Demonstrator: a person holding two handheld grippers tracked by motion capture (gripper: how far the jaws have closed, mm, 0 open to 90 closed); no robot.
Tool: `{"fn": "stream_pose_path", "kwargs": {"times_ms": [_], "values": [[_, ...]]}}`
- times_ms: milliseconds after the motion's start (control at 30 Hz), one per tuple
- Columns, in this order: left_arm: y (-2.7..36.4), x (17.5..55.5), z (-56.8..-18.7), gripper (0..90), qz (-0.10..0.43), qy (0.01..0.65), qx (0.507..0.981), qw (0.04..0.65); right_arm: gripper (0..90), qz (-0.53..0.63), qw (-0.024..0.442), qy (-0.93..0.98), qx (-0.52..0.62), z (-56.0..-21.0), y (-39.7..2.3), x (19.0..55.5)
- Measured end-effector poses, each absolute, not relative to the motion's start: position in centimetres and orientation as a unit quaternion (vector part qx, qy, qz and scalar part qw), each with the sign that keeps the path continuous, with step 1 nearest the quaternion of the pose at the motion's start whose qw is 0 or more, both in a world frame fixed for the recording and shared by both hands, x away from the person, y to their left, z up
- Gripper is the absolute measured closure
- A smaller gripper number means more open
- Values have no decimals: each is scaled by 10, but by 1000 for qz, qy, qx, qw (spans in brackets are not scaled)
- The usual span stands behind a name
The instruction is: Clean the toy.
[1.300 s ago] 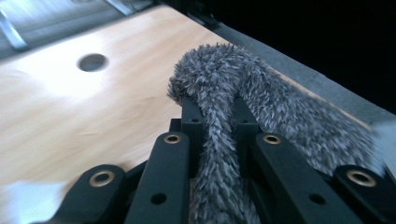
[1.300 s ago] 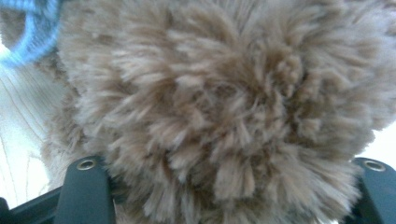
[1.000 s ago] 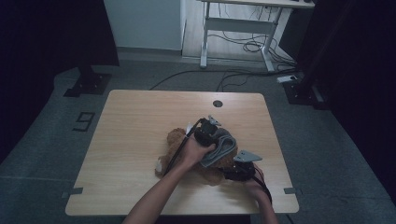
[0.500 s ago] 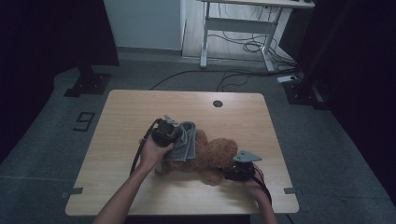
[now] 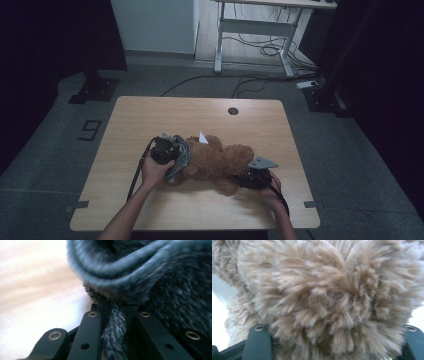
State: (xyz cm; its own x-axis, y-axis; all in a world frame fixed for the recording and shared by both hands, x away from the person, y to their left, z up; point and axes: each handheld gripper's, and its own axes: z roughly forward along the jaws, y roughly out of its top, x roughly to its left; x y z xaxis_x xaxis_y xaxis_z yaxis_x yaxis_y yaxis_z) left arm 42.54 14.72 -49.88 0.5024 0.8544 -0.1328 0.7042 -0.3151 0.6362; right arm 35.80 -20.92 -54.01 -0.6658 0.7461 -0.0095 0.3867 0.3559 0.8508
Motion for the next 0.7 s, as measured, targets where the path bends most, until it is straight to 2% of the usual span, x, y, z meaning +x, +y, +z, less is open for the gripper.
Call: {"fn": "stream_pose_path", "kwargs": {"times_ms": [167, 267, 367, 467, 533, 700], "values": [[149, 437, -465, 804, 109, 485, 780, 380, 326, 445, 210, 796, 352, -541, -210, 369], [135, 450, -444, 802, 81, 476, 770, 417, 326, 448, 212, 796, 347, -541, -211, 371], [107, 460, -437, 799, 95, 456, 791, 397, 324, 449, 213, 796, 346, -542, -211, 372], [76, 462, -453, 793, 116, 437, 822, 346, 309, 449, 213, 795, 347, -542, -211, 371], [71, 460, -459, 795, 132, 432, 825, 340, 280, 449, 211, 795, 349, -542, -212, 371], [80, 447, -464, 799, 128, 430, 819, 356, 251, 447, 205, 791, 363, -542, -213, 370]]}}
